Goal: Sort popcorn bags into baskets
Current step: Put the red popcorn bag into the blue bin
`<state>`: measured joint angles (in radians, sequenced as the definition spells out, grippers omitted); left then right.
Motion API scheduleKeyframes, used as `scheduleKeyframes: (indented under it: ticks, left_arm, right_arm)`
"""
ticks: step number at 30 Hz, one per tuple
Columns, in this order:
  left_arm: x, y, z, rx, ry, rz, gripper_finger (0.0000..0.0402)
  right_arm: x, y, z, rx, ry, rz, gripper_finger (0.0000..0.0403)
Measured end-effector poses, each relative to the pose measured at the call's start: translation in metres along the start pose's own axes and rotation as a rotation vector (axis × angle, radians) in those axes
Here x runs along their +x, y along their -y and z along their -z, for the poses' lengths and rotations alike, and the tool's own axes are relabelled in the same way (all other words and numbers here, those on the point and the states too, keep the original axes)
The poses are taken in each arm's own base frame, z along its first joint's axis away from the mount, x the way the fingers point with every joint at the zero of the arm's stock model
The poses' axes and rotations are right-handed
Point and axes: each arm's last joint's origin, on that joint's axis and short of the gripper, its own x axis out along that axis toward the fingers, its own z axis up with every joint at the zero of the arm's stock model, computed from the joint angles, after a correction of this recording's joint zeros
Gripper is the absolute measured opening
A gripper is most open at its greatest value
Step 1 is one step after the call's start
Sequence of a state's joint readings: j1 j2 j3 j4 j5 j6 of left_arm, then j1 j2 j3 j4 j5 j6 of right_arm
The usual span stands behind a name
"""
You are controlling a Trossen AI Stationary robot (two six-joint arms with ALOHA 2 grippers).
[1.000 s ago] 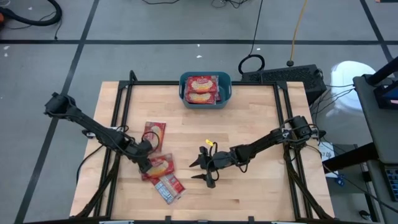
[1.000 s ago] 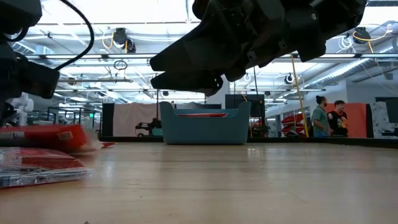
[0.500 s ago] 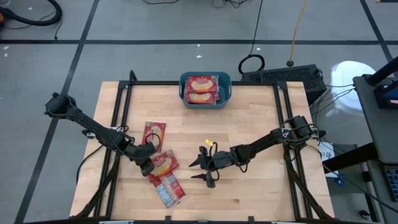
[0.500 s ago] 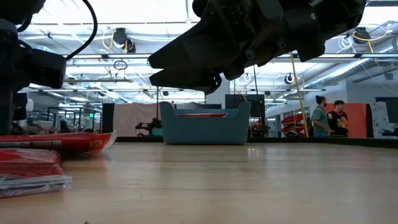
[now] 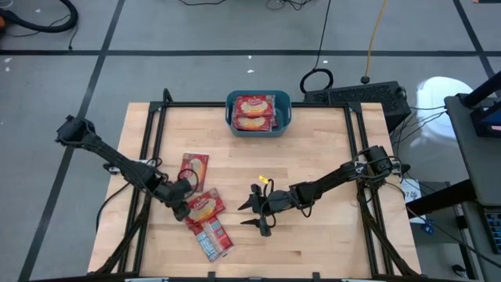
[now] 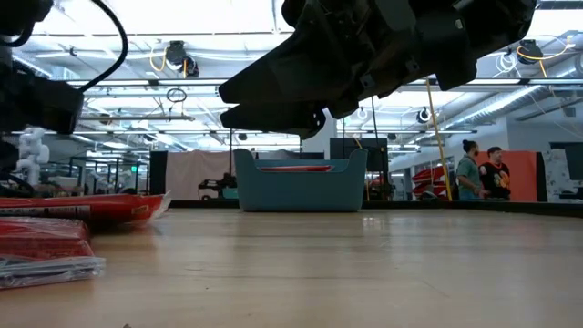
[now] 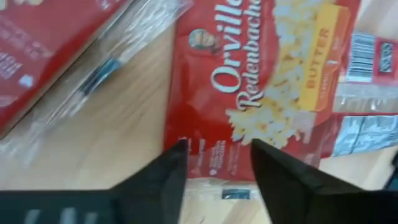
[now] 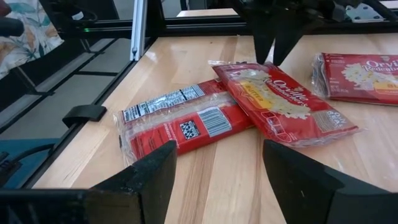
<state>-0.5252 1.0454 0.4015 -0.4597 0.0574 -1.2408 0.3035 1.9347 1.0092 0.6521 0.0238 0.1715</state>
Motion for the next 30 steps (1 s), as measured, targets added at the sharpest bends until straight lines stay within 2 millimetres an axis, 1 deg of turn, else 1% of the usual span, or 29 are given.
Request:
scheduleKeyframes:
  ticks: [3, 6, 9, 12, 14, 16, 18, 22, 23, 24, 26, 28, 30]
  left_arm:
    - [0.002, 0.000, 0.005, 0.006, -0.014, -0.017, 0.0231]
    - [0.006, 0.001, 0.011, 0.036, -0.035, -0.041, 0.0273]
    - [0.012, 0.003, 0.016, 0.050, -0.037, -0.076, 0.0293]
    - [0.017, 0.003, 0.018, 0.064, -0.039, -0.108, 0.0293]
    - [0.019, 0.005, 0.019, 0.088, -0.032, -0.098, 0.0274]
    - [0.021, 0.008, 0.019, 0.122, -0.017, -0.068, 0.0237]
    - [0.022, 0.010, 0.019, 0.150, 0.000, -0.042, 0.0183]
    - [0.023, 0.011, 0.017, 0.179, 0.053, -0.046, 0.0044]
    - [0.023, 0.011, 0.016, 0.184, 0.075, -0.053, 0.0023]
    - [0.023, 0.011, 0.016, 0.186, 0.104, -0.063, 0.0015]
    - [0.023, 0.010, 0.014, 0.206, 0.156, -0.081, 0.0013]
    - [0.023, 0.010, 0.012, 0.230, 0.195, -0.093, 0.0006]
    - [0.023, 0.010, 0.010, 0.237, 0.210, -0.098, 0.0005]
  right_arm:
    - [0.000, 0.000, 0.000, 0.000, -0.004, 0.001, 0.0231]
    - [0.000, 0.000, 0.001, -0.002, -0.008, 0.002, 0.0231]
    - [0.000, 0.000, 0.001, -0.005, -0.009, 0.002, 0.0231]
    - [0.000, 0.000, 0.001, -0.010, -0.009, 0.002, 0.0231]
    - [0.000, 0.000, 0.001, -0.019, -0.009, 0.003, 0.0231]
    - [0.000, 0.000, 0.001, -0.027, -0.009, 0.003, 0.0231]
    - [0.000, 0.000, 0.001, -0.027, -0.009, 0.003, 0.0231]
    - [0.000, 0.001, 0.001, -0.027, -0.008, 0.011, 0.0231]
    - [0.000, 0.001, 0.001, -0.027, -0.006, 0.024, 0.0231]
    - [0.000, 0.001, 0.001, -0.026, -0.005, 0.042, 0.0231]
    - [0.000, 0.003, 0.002, -0.039, -0.012, 0.081, 0.0231]
    - [0.000, 0.005, 0.006, -0.109, -0.053, 0.136, 0.0231]
    - [0.001, 0.007, 0.014, -0.198, -0.106, 0.214, 0.0231]
